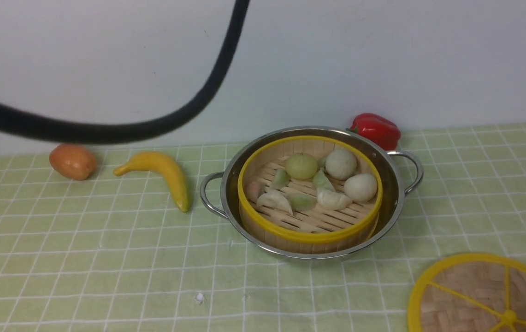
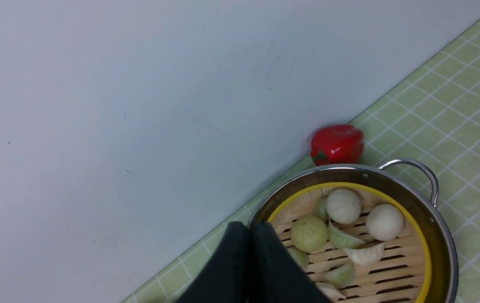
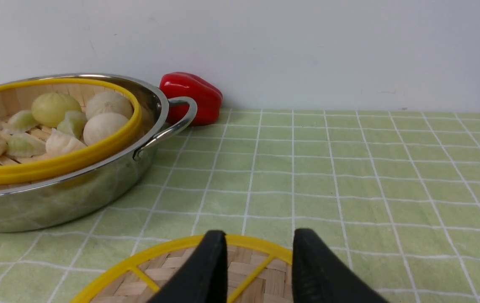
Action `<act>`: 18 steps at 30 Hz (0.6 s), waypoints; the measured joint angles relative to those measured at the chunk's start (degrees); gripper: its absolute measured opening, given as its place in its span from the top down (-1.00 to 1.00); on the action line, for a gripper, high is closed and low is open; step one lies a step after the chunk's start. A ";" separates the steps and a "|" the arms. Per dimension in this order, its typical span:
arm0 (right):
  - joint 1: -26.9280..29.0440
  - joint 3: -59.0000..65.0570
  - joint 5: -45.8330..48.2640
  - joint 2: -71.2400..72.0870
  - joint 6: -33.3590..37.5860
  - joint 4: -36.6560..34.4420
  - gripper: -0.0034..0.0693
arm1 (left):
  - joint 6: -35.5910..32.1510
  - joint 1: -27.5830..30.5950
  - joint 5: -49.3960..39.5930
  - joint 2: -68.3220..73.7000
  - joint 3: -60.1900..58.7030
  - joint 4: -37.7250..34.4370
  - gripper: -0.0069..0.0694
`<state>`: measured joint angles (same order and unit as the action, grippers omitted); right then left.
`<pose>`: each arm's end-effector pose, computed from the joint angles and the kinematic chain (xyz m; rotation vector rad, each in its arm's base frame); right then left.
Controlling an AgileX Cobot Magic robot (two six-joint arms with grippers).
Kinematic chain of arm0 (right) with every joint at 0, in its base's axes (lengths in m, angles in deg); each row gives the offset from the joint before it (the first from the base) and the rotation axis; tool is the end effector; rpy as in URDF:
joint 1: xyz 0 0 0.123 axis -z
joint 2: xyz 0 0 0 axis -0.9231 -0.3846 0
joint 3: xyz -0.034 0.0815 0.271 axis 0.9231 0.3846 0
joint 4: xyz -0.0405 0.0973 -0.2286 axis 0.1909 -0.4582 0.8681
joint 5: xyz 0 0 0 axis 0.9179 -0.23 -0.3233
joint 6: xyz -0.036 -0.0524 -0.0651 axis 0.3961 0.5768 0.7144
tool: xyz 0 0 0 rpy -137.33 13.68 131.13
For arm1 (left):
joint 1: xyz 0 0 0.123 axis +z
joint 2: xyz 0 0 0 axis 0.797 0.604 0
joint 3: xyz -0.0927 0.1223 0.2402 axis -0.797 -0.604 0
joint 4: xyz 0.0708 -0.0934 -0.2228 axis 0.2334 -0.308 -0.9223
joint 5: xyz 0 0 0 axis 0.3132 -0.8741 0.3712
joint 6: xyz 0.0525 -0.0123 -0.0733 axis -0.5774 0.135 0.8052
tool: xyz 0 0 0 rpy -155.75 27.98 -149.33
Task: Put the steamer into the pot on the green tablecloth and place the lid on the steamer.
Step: 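Move the gripper down to the bamboo steamer lid and grasp its center knob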
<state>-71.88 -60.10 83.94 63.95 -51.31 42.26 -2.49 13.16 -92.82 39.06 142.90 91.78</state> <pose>0.0538 0.0034 0.1794 0.0476 1.8376 0.1328 0.2433 -0.1677 0.5270 0.7254 1.9752 0.0015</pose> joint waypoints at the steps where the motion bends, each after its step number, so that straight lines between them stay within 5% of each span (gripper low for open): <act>1: 0.00 0.00 0.00 0.00 0.00 0.00 0.24 | 0.01 0.00 0.00 0.00 0.00 0.08 0.87; 8: 0.00 0.00 -0.01 0.00 0.00 0.00 0.24 | 3.54 2.92 0.21 -2.68 -5.26 0.38 0.82; 12: 0.00 0.00 -0.01 0.00 0.00 0.00 0.24 | 3.54 10.52 8.97 -12.20 -22.28 -4.20 0.81; 18: 0.00 0.00 -0.01 0.00 0.05 0.00 0.24 | 2.74 35.71 34.06 -36.66 -63.12 -15.86 0.78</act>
<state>-71.88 -60.10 83.92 63.95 -51.26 42.26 0.25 48.87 -58.76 2.40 79.77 75.92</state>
